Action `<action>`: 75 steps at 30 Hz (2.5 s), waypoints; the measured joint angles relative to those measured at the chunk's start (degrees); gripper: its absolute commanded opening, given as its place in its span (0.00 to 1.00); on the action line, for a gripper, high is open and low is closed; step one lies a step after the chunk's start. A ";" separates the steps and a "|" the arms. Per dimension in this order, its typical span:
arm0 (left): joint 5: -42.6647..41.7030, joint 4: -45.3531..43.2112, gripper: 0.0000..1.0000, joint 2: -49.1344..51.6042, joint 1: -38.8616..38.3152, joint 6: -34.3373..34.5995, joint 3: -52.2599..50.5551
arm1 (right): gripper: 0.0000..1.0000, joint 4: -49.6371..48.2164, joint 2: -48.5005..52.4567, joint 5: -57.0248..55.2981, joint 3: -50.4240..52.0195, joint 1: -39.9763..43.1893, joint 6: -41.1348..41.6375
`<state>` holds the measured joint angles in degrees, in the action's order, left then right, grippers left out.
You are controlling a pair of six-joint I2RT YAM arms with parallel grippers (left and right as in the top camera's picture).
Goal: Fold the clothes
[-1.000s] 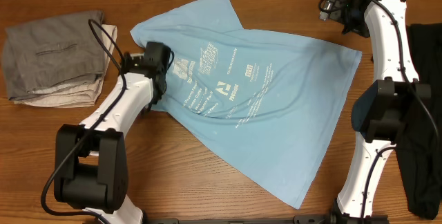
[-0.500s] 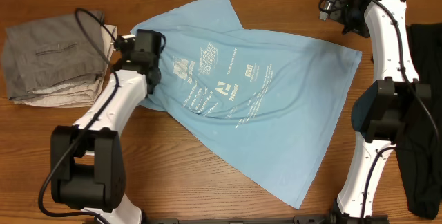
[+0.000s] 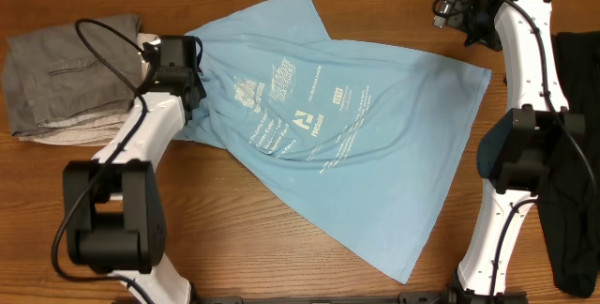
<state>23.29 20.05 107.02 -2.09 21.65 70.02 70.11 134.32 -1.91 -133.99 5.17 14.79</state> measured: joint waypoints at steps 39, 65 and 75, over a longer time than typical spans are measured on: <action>-21.18 13.00 0.25 -1.79 0.00 11.91 -2.19 | 1.00 -0.02 0.00 0.02 0.00 0.00 0.02; -25.51 11.39 0.38 1.44 4.44 15.74 -2.19 | 1.00 -0.02 0.00 -0.02 0.00 0.00 0.00; -28.94 9.44 0.41 1.44 4.31 15.74 -2.19 | 1.00 0.00 0.00 0.00 0.00 0.00 0.02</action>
<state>-5.65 29.50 108.47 2.22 37.39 67.83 70.11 134.32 -1.91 -133.99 5.17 14.81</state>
